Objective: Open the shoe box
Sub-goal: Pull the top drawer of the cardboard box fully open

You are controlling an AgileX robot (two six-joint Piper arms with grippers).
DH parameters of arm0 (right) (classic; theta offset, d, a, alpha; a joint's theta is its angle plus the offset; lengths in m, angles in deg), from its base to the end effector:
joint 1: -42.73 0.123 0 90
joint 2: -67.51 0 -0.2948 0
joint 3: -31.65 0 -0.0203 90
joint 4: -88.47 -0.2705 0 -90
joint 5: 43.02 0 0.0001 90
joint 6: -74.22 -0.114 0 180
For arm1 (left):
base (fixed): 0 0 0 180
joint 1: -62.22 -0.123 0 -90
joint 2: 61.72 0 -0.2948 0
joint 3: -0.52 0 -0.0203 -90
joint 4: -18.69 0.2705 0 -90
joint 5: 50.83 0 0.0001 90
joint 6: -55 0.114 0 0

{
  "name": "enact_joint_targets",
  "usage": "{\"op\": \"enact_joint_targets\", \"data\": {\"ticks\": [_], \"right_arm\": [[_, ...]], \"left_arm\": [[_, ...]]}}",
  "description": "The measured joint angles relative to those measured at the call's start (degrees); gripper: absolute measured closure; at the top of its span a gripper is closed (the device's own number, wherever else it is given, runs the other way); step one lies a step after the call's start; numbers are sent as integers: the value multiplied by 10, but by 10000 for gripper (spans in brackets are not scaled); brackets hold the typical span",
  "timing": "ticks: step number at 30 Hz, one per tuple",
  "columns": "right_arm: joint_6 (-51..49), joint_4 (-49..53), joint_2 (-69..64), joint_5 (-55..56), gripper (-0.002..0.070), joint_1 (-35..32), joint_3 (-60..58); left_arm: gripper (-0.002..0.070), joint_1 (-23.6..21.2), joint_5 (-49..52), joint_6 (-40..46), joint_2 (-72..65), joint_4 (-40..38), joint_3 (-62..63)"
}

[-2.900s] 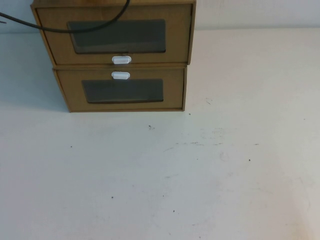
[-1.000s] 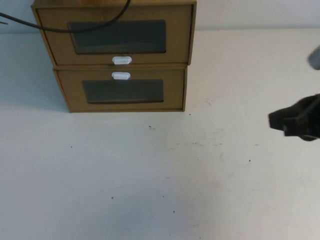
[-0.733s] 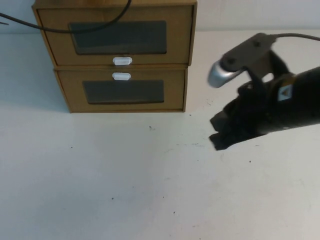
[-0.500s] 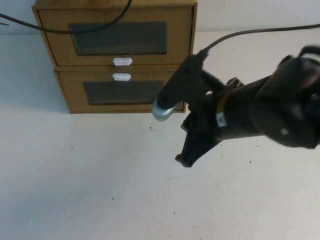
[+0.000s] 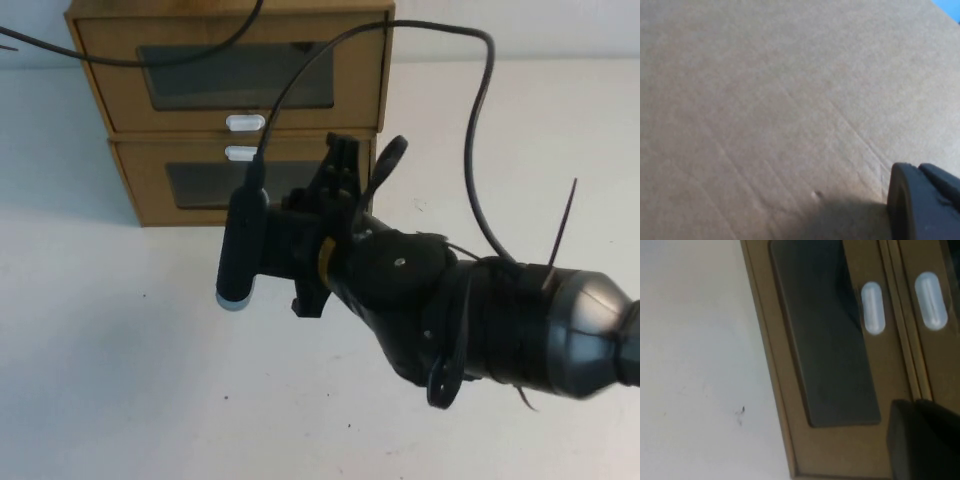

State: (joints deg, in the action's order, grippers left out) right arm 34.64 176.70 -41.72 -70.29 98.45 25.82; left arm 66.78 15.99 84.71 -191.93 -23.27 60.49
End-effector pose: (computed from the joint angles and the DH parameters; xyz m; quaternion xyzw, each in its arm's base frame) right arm 0.2920 0.3356 0.2608 -0.5732 0.6050 -0.1666 0.5269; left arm 0.4994 -0.1101 0.4005 0.2458 0.8335 -0.2749 0.4115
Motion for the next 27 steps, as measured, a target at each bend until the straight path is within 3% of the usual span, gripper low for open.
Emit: {"op": "enact_joint_targets", "data": {"ticks": [6,15,27], "right_arm": [[-29,63,-44,7,654,2,40],[0,68,-115,-8,387,-10,154],[32,69,-181,-6,356,-39,244]], "left_arm": [[680,0,0,-1,0,-1,0],[680,0,0,-2,0,-1,0],[680,0,6,-61,0,-1,1]]}}
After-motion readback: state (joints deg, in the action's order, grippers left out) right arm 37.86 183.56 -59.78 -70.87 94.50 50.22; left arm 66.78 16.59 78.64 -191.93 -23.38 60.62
